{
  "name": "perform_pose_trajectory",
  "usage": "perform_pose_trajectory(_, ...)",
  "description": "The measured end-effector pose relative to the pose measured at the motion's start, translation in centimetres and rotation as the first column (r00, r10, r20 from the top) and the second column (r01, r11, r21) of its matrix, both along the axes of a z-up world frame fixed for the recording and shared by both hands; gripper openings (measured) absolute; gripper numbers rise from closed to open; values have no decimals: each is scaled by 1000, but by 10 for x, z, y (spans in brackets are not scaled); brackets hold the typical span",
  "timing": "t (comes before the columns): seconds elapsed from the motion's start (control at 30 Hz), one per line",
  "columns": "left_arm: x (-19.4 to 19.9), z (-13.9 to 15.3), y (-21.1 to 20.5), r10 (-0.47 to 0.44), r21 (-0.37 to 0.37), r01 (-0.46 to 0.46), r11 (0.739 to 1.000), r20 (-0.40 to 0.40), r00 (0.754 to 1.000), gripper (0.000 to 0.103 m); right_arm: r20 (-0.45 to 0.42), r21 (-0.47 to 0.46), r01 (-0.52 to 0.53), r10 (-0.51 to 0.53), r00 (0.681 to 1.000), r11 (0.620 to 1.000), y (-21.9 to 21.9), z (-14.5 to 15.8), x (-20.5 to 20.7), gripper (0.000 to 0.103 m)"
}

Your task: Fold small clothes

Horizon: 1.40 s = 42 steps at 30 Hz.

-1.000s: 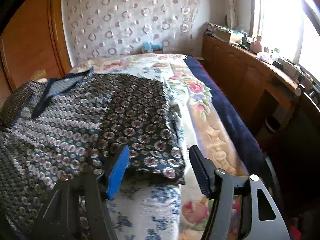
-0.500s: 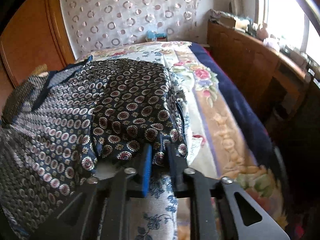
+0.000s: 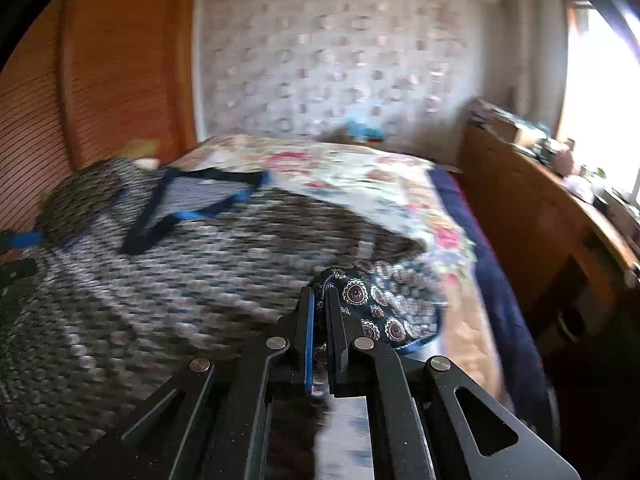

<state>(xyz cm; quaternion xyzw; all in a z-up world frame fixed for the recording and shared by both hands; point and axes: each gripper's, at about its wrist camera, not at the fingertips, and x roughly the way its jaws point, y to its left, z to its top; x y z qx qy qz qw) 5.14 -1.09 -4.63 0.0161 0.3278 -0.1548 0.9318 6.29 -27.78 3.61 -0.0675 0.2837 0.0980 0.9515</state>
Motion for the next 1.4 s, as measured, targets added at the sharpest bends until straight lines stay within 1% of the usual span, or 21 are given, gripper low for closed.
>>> perform_pose_trajectory(0.1, 0, 1, -1, -1, -2, 1, 1000, 4, 1000, 80, -43, 2, -64, 64, 997, 998, 25, -13, 1, 5)
perform_pose_trajectory(0.17, -1, 1, -1, 1, -1, -1, 1000, 2, 1000, 80, -59, -12, -64, 64, 996, 998, 33, -23, 1, 5)
perform_pose_trajectory(0.23, -1, 0, -1, 3, 0, -3, 1000, -2, 1000, 80, -61, -3, -65, 65, 996, 998, 32, -25, 3, 5)
perform_pose_trajectory(0.27, -2, 0, -2, 4, 0, -4, 1000, -2, 1000, 80, -74, 32, -67, 69, 995, 997, 29, -27, 3, 5)
perform_pose_trajectory(0.33, -3, -1, -2, 6, -2, -6, 1000, -1, 1000, 80, -79, 38, -66, 69, 994, 997, 28, -29, 0, 6)
perform_pose_trajectory(0.4, -3, -2, -3, 7, -3, -7, 1000, -3, 1000, 80, -85, 35, -57, 60, 995, 998, 22, -27, -2, 13)
perform_pose_trajectory(0.43, -4, -2, -3, 5, -3, -5, 1000, -4, 1000, 80, -74, 25, -45, 47, 996, 999, 21, -25, -4, 14)
perform_pose_trajectory(0.47, -5, -2, -3, 4, -3, -4, 1000, -6, 1000, 80, -45, 27, -35, 36, 998, 999, 15, -14, -15, 19)
perform_pose_trajectory(0.53, -5, -3, -4, 2, 1, -2, 1000, -8, 1000, 80, -37, 36, -36, 37, 999, 999, 15, -10, -16, 31)
perform_pose_trajectory(0.57, -6, -3, -4, 5, 2, -5, 1000, -7, 1000, 80, -30, 45, -33, 34, 999, 998, 13, -7, -18, 42)
perform_pose_trajectory(0.6, -6, -3, -4, 6, 1, -6, 1000, -7, 1000, 80, -24, 50, -28, 29, 999, 998, 12, -6, -19, 47)
perform_pose_trajectory(0.7, -6, -3, -4, 7, 1, -7, 1000, -7, 1000, 80, -3, 54, -5, 5, 1000, 999, 8, -6, -18, 50)
perform_pose_trajectory(0.83, -8, -4, -4, 7, 3, -7, 1000, -9, 1000, 80, -24, 63, 40, -39, 999, 997, -3, -13, -7, 50)
perform_pose_trajectory(0.97, -9, -8, -8, 0, 1, 0, 1000, -20, 1000, 80, -75, 64, 89, -85, 994, 994, -14, -28, 13, 50)
perform_pose_trajectory(1.0, -10, -9, -9, -2, 0, 2, 1000, -24, 1000, 80, -105, 76, 105, -96, 990, 992, -21, -29, 26, 50)
perform_pose_trajectory(1.03, -9, -10, -10, -5, 0, 5, 1000, -26, 1000, 80, -105, 76, 105, -96, 990, 992, -21, -29, 26, 50)
perform_pose_trajectory(1.17, -10, -14, -16, -19, 8, 20, 1000, -36, 999, 80, -181, 106, 139, -119, 976, 985, -34, -38, 53, 50)
perform_pose_trajectory(1.2, -10, -15, -17, -22, 10, 22, 1000, -37, 999, 80, -181, 106, 139, -119, 976, 985, -34, -38, 53, 50)
perform_pose_trajectory(1.33, -12, -14, -17, -23, 8, 24, 1000, -38, 999, 80, -257, 120, 145, -111, 960, 982, -40, -47, 75, 50)
perform_pose_trajectory(1.37, -12, -14, -16, -23, 8, 23, 1000, -38, 999, 80, -244, 116, 150, -118, 963, 982, -39, -47, 77, 50)
perform_pose_trajectory(1.4, -12, -15, -16, -22, 7, 22, 1000, -39, 999, 80, -248, 115, 156, -123, 961, 981, -39, -46, 79, 46)
